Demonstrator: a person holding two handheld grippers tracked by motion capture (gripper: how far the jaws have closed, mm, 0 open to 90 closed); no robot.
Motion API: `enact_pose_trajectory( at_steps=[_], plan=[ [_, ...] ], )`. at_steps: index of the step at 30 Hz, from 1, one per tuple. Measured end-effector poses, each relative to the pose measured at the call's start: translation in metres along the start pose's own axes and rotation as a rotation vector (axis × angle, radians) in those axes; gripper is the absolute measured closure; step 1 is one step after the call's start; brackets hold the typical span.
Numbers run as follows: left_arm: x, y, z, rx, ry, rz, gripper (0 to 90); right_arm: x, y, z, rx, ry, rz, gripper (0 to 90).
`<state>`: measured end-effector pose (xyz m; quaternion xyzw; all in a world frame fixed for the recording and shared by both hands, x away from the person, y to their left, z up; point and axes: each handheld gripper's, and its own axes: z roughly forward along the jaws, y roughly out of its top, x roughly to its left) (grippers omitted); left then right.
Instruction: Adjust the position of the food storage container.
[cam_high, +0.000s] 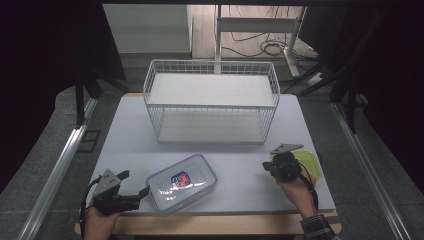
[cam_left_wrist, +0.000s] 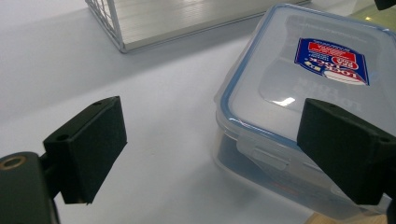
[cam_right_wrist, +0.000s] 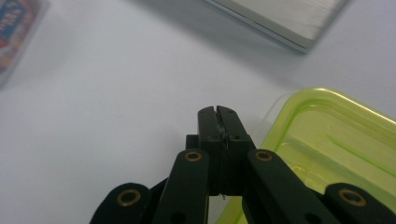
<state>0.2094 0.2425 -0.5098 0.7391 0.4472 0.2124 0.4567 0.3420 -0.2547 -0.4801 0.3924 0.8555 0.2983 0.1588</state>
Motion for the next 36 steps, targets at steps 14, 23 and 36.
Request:
enact_pose_trajectory(
  at_steps=[14, 23, 36],
  plan=[
    [0.002, 0.003, -0.013, 0.003, -0.082, -0.028, 8.3, -0.023, -0.013, -0.014, -0.033, -0.038, 0.075, 86.8],
    [-0.016, -0.008, -0.007, 0.206, -0.11, 0.088, 70.1, 0.006, -0.004, -0.01, -0.055, 0.006, 0.0, 87.4],
    [-0.015, -0.004, 0.014, 0.249, -0.074, 0.036, 76.2, 0.031, 0.003, 0.002, -0.045, 0.063, -0.056, 86.5]
  ],
)
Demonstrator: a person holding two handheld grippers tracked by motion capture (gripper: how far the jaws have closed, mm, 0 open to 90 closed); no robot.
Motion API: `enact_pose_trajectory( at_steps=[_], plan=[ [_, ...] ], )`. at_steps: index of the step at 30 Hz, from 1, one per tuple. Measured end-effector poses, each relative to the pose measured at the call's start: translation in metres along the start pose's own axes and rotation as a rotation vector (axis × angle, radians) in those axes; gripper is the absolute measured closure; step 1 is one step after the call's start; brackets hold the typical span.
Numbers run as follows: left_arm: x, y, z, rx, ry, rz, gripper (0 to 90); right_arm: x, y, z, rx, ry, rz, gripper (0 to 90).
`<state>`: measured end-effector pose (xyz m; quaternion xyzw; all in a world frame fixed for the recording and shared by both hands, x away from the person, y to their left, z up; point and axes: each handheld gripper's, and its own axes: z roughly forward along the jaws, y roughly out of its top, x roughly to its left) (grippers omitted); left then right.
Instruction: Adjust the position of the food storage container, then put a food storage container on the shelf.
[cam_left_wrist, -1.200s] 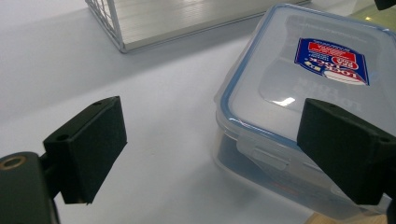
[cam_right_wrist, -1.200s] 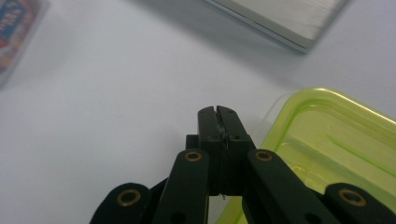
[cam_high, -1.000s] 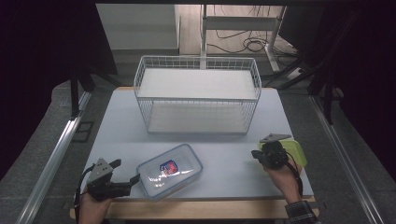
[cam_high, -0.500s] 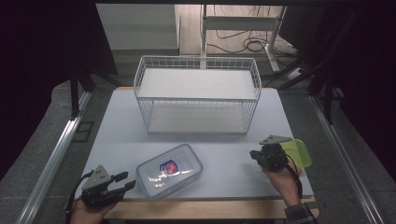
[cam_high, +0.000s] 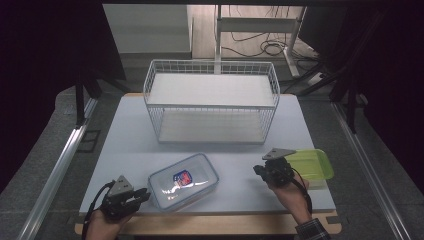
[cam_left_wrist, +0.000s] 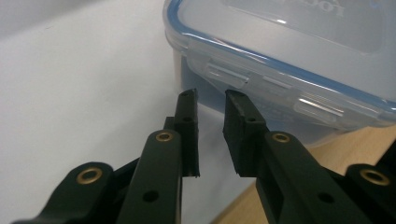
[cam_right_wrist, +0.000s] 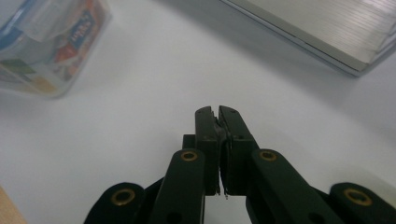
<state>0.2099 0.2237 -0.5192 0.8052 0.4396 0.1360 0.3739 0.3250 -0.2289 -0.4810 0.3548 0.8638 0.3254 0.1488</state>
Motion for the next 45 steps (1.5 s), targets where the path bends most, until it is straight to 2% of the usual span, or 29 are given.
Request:
enact_pose_trajectory(
  at_steps=[3, 8, 11, 16, 21, 26, 35, 38, 40, 42, 43, 44, 45],
  plan=[
    [0.001, 0.004, 0.004, -0.001, -0.006, -0.005, 76.3, 0.002, 0.001, 0.001, 0.0, 0.007, 0.0, 86.5],
    [0.002, 0.022, 0.022, -0.006, -0.006, -0.009, 76.9, 0.007, 0.002, 0.005, -0.002, 0.036, 0.0, 86.5],
    [0.002, 0.028, 0.028, -0.005, -0.008, -0.007, 77.0, 0.01, 0.002, 0.006, -0.002, 0.055, 0.009, 86.5],
    [0.003, 0.048, 0.048, 0.0, -0.014, 0.011, 77.2, 0.019, 0.002, 0.009, 0.011, 0.073, -0.011, 86.5],
    [0.002, 0.062, 0.062, 0.003, -0.019, 0.025, 77.2, 0.019, 0.0, 0.01, 0.013, 0.074, -0.013, 86.2],
    [0.001, 0.079, 0.078, 0.008, -0.025, 0.06, 77.2, 0.016, -0.002, 0.01, 0.018, 0.075, -0.001, 86.0],
    [-0.001, 0.092, 0.093, 0.004, -0.037, 0.079, 76.6, 0.015, -0.003, 0.009, 0.03, 0.071, -0.005, 85.0],
    [0.004, 0.09, 0.087, -0.005, -0.032, 0.067, 70.6, 0.012, -0.003, 0.005, 0.022, 0.037, -0.01, 80.0],
    [0.006, 0.09, 0.085, -0.01, -0.025, 0.066, 62.6, 0.01, -0.004, 0.003, 0.018, 0.026, -0.008, 77.4],
    [0.012, 0.088, 0.077, -0.034, -0.023, 0.037, 50.4, 0.005, -0.004, 0.0, -0.001, -0.008, 0.001, 65.7],
    [0.012, 0.088, 0.077, -0.034, -0.023, 0.037, 45.5, 0.005, -0.004, 0.0, -0.001, -0.008, 0.001, 65.7],
    [0.015, 0.087, 0.074, -0.038, -0.016, 0.02, 40.7, 0.002, -0.004, -0.003, -0.02, -0.021, 0.016, 56.1],
    [0.016, 0.086, 0.073, -0.036, -0.014, 0.015, 35.5, 0.001, -0.003, -0.004, -0.024, -0.022, 0.018, 52.5]
  ],
)
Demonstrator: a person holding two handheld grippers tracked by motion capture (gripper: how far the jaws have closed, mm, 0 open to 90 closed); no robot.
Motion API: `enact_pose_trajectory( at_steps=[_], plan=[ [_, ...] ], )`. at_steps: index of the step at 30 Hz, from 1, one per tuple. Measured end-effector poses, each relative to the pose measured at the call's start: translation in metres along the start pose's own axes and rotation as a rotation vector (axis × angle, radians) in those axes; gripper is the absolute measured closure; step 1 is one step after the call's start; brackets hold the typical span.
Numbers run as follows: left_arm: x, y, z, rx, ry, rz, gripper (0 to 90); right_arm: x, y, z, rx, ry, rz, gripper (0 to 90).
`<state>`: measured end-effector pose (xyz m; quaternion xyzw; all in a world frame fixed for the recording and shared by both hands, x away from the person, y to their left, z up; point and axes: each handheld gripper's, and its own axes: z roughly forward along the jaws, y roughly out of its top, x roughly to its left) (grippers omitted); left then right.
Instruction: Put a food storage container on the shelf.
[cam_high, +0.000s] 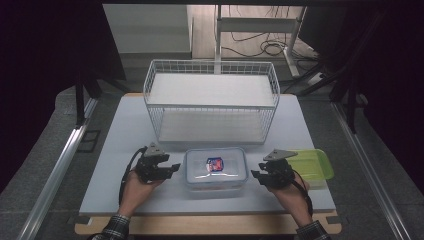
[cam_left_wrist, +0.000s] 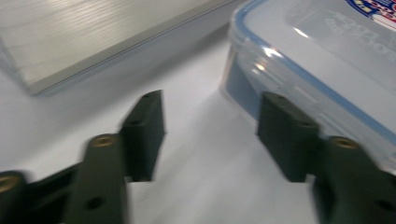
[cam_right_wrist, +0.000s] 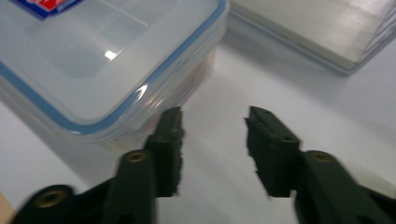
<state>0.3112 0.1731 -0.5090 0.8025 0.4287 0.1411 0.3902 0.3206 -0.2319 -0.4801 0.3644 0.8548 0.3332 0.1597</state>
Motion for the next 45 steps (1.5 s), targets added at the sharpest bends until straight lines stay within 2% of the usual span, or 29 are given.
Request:
enact_pose_trajectory(
  at_steps=[3, 4, 7, 9, 11, 13, 15, 19, 22, 23, 25, 27, 28, 31, 32, 36, 39, 41, 42, 43, 44, 45],
  plan=[
    [0.002, -0.002, -0.002, -0.003, -0.001, -0.015, 20.9, -0.004, 0.001, -0.003, -0.024, -0.007, 0.025, 42.8],
    [0.004, -0.003, -0.004, -0.01, -0.012, -0.027, 17.1, -0.005, 0.002, -0.004, -0.031, -0.009, 0.031, 40.1],
    [0.004, -0.003, -0.006, -0.019, -0.012, -0.001, 11.7, -0.009, 0.003, -0.007, -0.058, -0.011, 0.054, 30.7],
    [0.005, -0.003, -0.007, -0.033, -0.027, 0.01, 10.3, -0.012, 0.004, -0.009, -0.085, -0.006, 0.067, 24.7],
    [0.008, -0.003, -0.007, -0.05, -0.074, -0.015, 9.5, -0.013, 0.005, -0.01, -0.104, 0.01, 0.081, 19.6],
    [0.008, -0.001, -0.007, -0.066, -0.097, -0.035, 8.5, -0.015, 0.005, -0.01, -0.122, 0.036, 0.091, 16.0],
    [0.004, 0.003, -0.008, -0.059, -0.103, -0.042, 8.8, -0.014, 0.006, -0.009, -0.128, 0.066, 0.096, 12.3],
    [-0.007, 0.011, -0.01, -0.033, -0.132, -0.029, 9.0, -0.011, 0.009, -0.005, -0.149, 0.101, 0.095, 9.0],
    [-0.012, 0.014, -0.008, -0.029, -0.133, -0.014, 8.8, -0.009, 0.011, -0.002, -0.14, 0.116, 0.104, 8.4],
    [-0.014, 0.015, -0.007, -0.021, -0.143, -0.013, 8.8, -0.007, 0.012, 0.0, -0.138, 0.118, 0.105, 7.5],
    [-0.016, 0.017, -0.002, -0.005, -0.183, -0.04, 7.4, -0.004, 0.015, 0.005, -0.112, 0.144, 0.106, 3.9],
    [-0.017, 0.018, 0.0, -0.002, -0.191, -0.042, 5.5, -0.003, 0.016, 0.006, -0.112, 0.15, 0.11, 3.8],
    [-0.02, 0.02, 0.003, 0.01, -0.193, -0.026, 5.2, -0.001, 0.019, 0.009, -0.098, 0.163, 0.132, 2.6],
    [-0.02, 0.021, 0.006, 0.005, -0.216, -0.035, 4.4, 0.0, 0.022, 0.011, -0.081, 0.179, 0.137, 2.7],
    [-0.02, 0.022, 0.007, 0.005, -0.232, -0.043, 4.5, 0.0, 0.025, 0.015, -0.06, 0.198, 0.145, 3.2],
    [-0.022, 0.024, 0.019, 0.042, -0.253, -0.05, 4.9, -0.001, 0.029, 0.025, -0.029, 0.237, 0.17, 5.7],
    [-0.02, 0.024, 0.026, 0.045, -0.304, -0.084, 3.3, -0.001, 0.031, 0.033, 0.001, 0.262, 0.178, 5.7],
    [-0.02, 0.025, 0.03, 0.051, -0.328, -0.098, 2.2, -0.003, 0.031, 0.039, 0.017, 0.318, 0.217, 5.5],
    [-0.021, 0.025, 0.034, 0.06, -0.351, -0.116, 1.1, -0.004, 0.031, 0.041, 0.021, 0.332, 0.227, 5.3],
    [-0.021, 0.025, 0.034, 0.06, -0.351, -0.116, 0.3, -0.005, 0.031, 0.043, 0.024, 0.349, 0.238, 5.3],
    [-0.022, 0.025, 0.039, 0.08, -0.385, -0.142, 0.0, -0.006, 0.03, 0.044, 0.032, 0.366, 0.253, 5.3],
    [-0.021, 0.025, 0.04, 0.081, -0.387, -0.151, 0.0, -0.007, 0.03, 0.046, 0.037, 0.382, 0.259, 5.3]
  ],
)
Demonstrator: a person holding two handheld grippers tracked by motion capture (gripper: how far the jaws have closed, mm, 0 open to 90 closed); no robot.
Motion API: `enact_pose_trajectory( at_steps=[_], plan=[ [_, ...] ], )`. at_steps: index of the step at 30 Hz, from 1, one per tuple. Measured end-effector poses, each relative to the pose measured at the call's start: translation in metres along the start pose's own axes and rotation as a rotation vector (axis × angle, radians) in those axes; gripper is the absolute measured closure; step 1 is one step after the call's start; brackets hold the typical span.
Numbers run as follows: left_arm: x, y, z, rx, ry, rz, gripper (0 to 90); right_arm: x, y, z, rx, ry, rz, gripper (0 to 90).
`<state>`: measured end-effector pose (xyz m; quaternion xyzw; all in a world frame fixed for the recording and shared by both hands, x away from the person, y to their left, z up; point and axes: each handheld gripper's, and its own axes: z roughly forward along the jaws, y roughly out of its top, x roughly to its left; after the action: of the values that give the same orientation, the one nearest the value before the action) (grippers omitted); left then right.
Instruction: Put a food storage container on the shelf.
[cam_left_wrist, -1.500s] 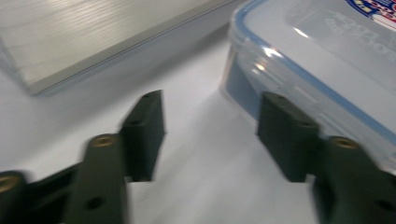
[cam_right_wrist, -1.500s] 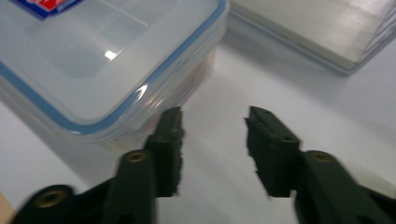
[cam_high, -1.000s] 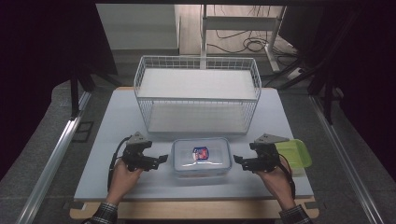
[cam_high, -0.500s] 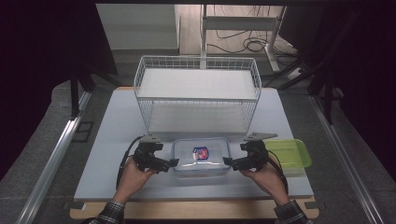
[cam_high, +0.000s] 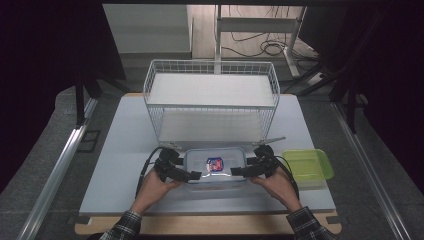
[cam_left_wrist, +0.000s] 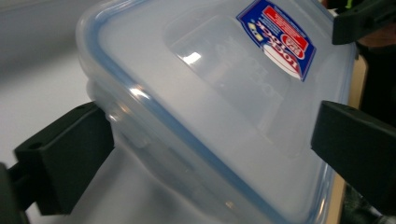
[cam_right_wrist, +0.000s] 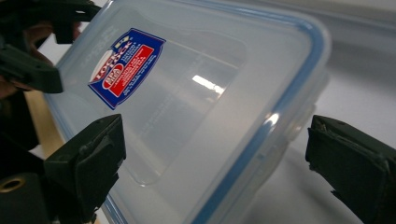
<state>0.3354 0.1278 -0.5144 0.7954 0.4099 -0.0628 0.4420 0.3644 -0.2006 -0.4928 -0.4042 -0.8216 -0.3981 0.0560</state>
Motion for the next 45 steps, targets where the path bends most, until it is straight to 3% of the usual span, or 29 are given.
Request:
enact_pose_trajectory(
  at_steps=[3, 10, 12, 15, 19, 21, 24, 34, 40, 41, 45],
  plan=[
    [0.0, -0.001, -0.001, 0.021, -0.016, -0.016, 0.5, -0.001, 0.0, 0.004, 0.015, 0.04, 0.018, 5.0],
    [-0.008, -0.004, -0.01, 0.052, -0.004, 0.001, 7.2, 0.001, -0.003, -0.004, 0.04, 0.044, 0.016, 13.3],
    [-0.01, -0.008, -0.018, 0.022, -0.01, 0.014, 16.4, 0.004, -0.007, -0.011, 0.032, 0.042, 0.018, 21.9],
    [-0.012, -0.015, -0.027, -0.034, -0.018, 0.005, 29.2, 0.003, -0.013, -0.023, -0.019, 0.057, 0.056, 34.6],
    [-0.015, -0.022, -0.034, -0.084, -0.031, -0.024, 41.2, 0.01, -0.021, -0.031, -0.052, 0.044, 0.055, 40.5],
    [-0.016, -0.024, -0.035, -0.098, -0.03, -0.019, 44.3, 0.011, -0.024, -0.036, -0.062, 0.048, 0.063, 44.3],
    [-0.02, -0.024, -0.034, -0.117, -0.011, -0.038, 44.3, 0.012, -0.027, -0.038, -0.076, 0.057, 0.085, 46.0],
    [-0.023, -0.025, -0.035, -0.151, 0.006, -0.026, 47.5, 0.008, -0.031, -0.044, -0.118, 0.074, 0.104, 52.1],
    [-0.023, -0.024, -0.037, -0.172, 0.015, -0.023, 48.7, 0.015, -0.03, -0.045, -0.162, 0.036, 0.061, 52.4],
    [-0.024, -0.023, -0.039, -0.178, 0.017, -0.016, 48.7, 0.017, -0.028, -0.048, -0.179, 0.026, 0.032, 52.3],
    [-0.029, -0.018, -0.044, -0.197, 0.025, 0.01, 48.9, 0.019, -0.025, -0.052, -0.197, 0.025, 0.005, 52.3]
  ],
)
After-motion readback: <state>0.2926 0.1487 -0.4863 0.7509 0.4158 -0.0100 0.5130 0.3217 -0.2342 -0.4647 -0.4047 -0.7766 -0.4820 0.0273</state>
